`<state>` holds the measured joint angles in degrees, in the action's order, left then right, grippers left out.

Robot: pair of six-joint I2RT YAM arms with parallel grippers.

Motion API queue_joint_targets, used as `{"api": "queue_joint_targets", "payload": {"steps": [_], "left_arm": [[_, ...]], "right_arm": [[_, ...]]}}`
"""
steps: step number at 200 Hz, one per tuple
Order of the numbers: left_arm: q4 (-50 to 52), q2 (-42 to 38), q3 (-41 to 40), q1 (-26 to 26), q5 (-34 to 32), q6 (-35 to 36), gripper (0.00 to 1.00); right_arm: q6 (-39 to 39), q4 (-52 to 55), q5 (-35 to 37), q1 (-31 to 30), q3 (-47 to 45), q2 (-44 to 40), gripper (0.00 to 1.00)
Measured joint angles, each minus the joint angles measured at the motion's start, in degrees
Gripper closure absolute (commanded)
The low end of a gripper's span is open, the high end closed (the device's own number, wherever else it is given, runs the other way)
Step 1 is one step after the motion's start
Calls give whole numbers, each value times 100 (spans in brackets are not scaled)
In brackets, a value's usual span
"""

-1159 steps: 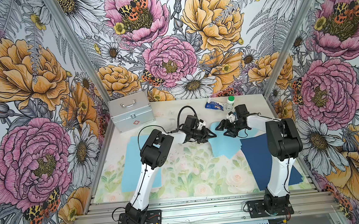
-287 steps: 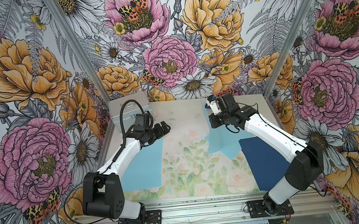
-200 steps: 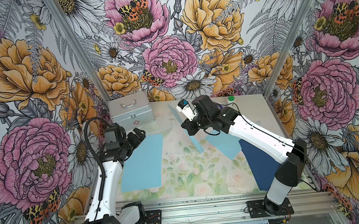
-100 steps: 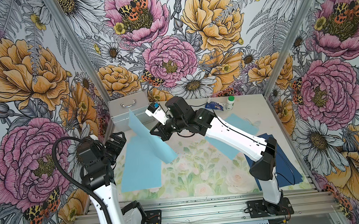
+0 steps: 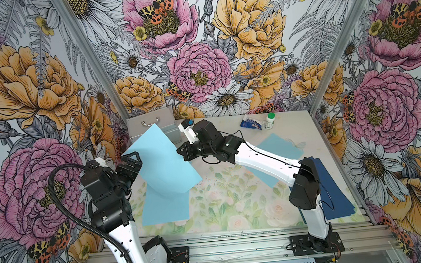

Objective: Sort the scattered colored papers by color
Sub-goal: Place the colored paper.

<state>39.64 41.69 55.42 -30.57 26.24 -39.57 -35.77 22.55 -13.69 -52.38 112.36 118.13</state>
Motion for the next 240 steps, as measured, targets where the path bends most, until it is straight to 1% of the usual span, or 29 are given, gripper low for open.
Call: {"api": "queue_joint_targets", "payload": {"steps": [21,47,85,110,144,174,196,240], "left_arm": [[2,133,-7,2,0,-66,2],[-31,332,-173,87,-7,-107,2],[-90,798,-428,750,-284,-155,2],[-249,949,-621,1062,-472,-289,2],[-540,1213,-796,1508,-800,-514,2],[-835,1475,-1014,1882,-1040,-671,2],[-979,1639,-1156,1996,-1154,-726,2],[-1316,2002,-1394,2079,-1340,-813,2]], "right_arm": [[-885,-828,203,76,-684,236,100],[-1788,-1727,417,44,-1384,544,100],[-2796,-2524,597,-22,-1891,807,100],[-3355,-2955,647,-101,-2131,846,100],[-3790,-3309,702,-188,-2369,885,100],[-4122,-3635,614,-251,-2371,1161,100],[-4286,-3703,595,-284,-2435,1298,100],[-4393,-3779,680,-356,-2618,1296,100]]}}
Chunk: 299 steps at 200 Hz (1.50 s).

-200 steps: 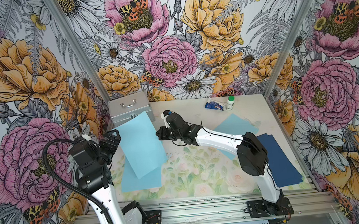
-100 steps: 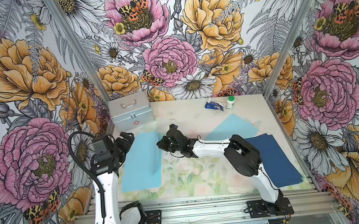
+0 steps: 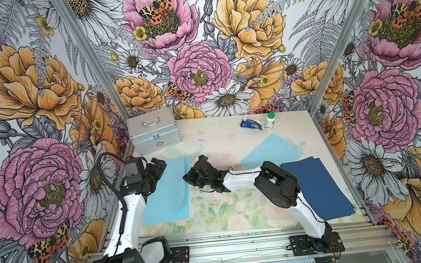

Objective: Sort the scattered colored papers by color
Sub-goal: Place the colored paper.

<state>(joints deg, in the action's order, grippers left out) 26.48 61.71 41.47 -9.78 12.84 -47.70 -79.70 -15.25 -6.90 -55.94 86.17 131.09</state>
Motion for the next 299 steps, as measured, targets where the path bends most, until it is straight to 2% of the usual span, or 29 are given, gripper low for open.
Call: {"api": "queue_joint_targets", "payload": {"steps": [63,140,181,222,269,299], "left_arm": [[-535,896,-179,439,-245,-61,2],[-1252,1845,-417,494,-293,-203,2],[-1447,1985,-442,518,-273,-258,2],[-1609,2044,-442,516,-160,-321,2],[-1644,2052,-442,522,-81,-337,2],[-1410,1926,-402,713,-195,-313,2]], "right_arm": [[-116,103,151,-55,-66,0,100],[-129,378,284,-101,-66,0,100],[-125,555,289,-116,-63,0,100],[15,660,350,-116,-63,-13,70],[332,817,389,-59,-63,-258,64],[610,868,308,68,-101,-640,50]]}}
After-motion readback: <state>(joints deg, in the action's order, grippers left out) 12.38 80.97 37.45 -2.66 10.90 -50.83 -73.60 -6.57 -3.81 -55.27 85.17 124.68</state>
